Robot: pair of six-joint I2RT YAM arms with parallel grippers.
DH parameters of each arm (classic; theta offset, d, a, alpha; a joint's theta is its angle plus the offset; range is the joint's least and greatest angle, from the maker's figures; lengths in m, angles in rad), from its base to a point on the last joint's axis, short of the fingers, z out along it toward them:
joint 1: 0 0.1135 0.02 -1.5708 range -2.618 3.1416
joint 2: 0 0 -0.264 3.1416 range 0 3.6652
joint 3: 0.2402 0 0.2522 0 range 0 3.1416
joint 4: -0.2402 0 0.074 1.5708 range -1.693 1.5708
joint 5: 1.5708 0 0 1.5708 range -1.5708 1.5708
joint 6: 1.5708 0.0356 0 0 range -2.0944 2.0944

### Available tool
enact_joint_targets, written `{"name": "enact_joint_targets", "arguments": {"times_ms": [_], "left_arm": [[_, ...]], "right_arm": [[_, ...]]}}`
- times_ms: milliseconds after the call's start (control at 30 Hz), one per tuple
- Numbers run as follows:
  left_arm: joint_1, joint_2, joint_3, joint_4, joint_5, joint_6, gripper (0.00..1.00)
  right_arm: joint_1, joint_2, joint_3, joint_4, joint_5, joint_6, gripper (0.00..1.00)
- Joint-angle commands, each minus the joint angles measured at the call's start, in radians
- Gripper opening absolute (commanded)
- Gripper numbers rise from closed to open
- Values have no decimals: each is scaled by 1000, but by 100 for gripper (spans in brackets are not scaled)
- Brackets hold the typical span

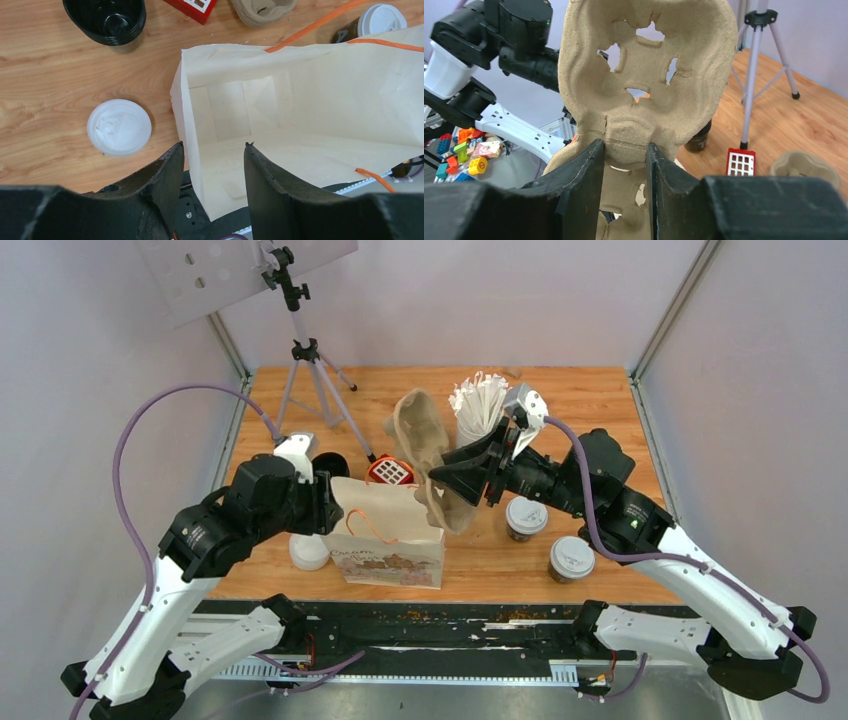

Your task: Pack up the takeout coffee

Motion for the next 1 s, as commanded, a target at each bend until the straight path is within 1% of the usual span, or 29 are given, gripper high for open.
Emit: {"name": "enact_joint_targets", "arguments": {"times_ms": [0,233,300,367,467,533,667,733,833,967], "left_arm": [[4,-49,-19,86,19,-57,55],[4,-87,-37,100,32,-71,51],[3,-89,-39,92,29,-72,48],[4,-95,-51,93,36,-79,42],[4,-110,-82,112,28,-83,40],[4,-105,-72,101,1,-76,40],[4,-86,-34,82,-47,-58,43],[4,-75,-18,79,-59,-53,47],[3,-66,26,57,-74,-53,53],[4,-53,84,28,-72,-52,56]], "right_arm": [[27,14,-8,114,-31,4,25],[54,87,-55,233,-73,-62,25],[58,104,-64,265,-72,-64,25],[58,120,-71,294,-71,-74,25],[60,144,-82,327,-98,-113,26],[60,159,-89,343,-150,-158,25],[60,183,-100,352,-138,-212,25],[60,190,-119,369,-153,-252,26],[60,198,-154,406,-157,-271,26],[58,201,-193,434,-138,-299,26]]}}
